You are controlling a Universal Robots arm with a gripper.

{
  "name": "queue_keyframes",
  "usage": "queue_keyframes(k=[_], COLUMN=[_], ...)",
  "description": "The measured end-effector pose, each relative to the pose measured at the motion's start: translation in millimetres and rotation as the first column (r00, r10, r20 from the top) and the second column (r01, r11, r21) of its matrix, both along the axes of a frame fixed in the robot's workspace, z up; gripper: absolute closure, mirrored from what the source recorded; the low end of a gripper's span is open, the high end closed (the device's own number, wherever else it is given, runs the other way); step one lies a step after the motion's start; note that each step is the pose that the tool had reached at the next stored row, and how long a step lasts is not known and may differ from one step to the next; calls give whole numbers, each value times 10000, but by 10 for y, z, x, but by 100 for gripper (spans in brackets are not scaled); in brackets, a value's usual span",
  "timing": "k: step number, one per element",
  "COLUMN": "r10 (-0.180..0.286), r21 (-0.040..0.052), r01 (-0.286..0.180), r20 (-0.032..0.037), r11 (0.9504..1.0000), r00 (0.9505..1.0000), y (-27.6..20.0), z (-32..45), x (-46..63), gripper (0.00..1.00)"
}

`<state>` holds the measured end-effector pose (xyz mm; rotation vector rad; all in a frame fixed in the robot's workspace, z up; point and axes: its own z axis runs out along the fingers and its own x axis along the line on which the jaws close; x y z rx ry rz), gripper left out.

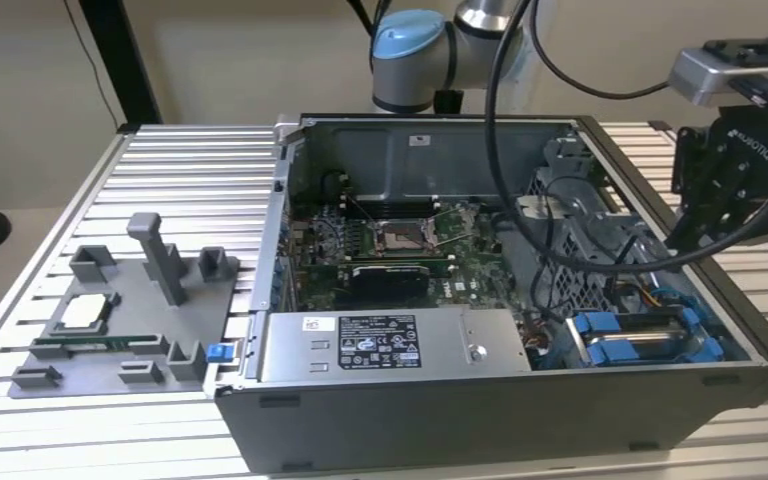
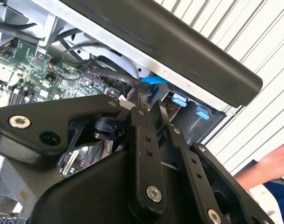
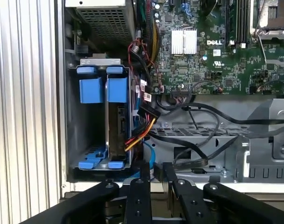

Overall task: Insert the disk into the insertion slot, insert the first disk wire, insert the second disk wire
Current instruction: 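Insert the second disk wire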

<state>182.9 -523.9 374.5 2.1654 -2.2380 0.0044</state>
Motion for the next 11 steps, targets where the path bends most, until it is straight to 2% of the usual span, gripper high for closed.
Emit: queue_keyframes(k=[3,9,10,11], r10=[0,0,0,0], r21=[-13,-16,-16,-17], r01=[0,0,0,0], r20=[-1,0,0,0], r11=[10000,10000,10000,10000], r00=[10000,10000,10000,10000], y=[18,21,21,22], z=[-2,-1,-1,-2], x=[16,17,17,18], gripper=[0,0,100,100])
